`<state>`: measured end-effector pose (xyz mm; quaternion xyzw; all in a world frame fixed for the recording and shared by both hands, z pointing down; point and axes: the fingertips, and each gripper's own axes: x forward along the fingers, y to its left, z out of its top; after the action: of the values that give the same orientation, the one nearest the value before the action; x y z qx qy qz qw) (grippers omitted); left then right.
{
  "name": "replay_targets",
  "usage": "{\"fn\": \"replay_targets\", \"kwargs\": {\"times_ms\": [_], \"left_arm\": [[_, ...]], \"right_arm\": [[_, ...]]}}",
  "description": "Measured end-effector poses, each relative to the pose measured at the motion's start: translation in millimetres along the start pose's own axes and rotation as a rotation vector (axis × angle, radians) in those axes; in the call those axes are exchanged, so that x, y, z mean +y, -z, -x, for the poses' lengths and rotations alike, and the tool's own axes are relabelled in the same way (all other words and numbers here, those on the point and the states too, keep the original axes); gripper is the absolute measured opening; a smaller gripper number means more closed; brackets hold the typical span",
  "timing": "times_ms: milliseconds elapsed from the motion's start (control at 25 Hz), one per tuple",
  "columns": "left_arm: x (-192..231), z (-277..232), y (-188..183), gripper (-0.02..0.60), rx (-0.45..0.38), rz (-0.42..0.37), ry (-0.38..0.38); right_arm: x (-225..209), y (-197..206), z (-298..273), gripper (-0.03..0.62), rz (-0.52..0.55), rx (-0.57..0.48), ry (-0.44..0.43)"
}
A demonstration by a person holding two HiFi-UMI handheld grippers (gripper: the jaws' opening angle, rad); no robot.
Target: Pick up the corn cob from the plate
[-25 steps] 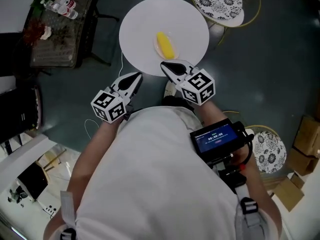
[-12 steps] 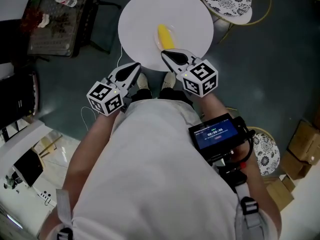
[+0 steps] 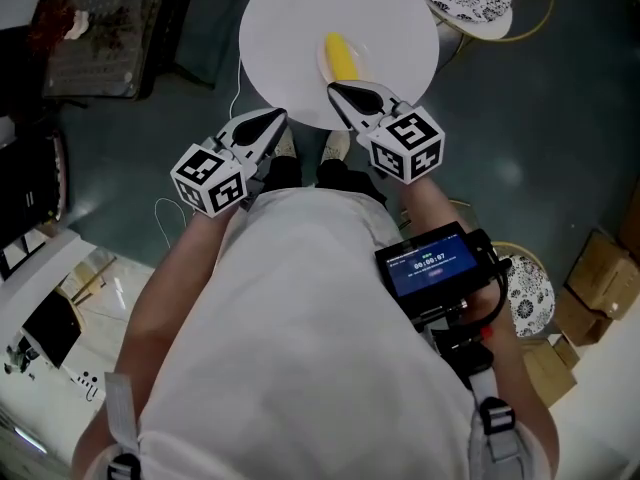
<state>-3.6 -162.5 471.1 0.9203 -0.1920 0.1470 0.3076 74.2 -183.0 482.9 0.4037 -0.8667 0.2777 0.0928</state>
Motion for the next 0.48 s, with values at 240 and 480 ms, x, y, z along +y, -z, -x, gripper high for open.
{"fn": "replay_targets", "kwargs": {"times_ms": [240, 480], "left_arm": [[33.2, 11.4, 8.8, 0.005, 0.010, 0.038, 0.010], [31.2, 9.3, 8.9, 0.005, 0.015, 0.048, 0.024]], "right_arm": [[2.0, 2.7, -36.5, 0.003, -0.012, 0.029, 0.011], [0.4, 3.3, -33.5, 0.003, 0.001, 0.058, 0.020]]}}
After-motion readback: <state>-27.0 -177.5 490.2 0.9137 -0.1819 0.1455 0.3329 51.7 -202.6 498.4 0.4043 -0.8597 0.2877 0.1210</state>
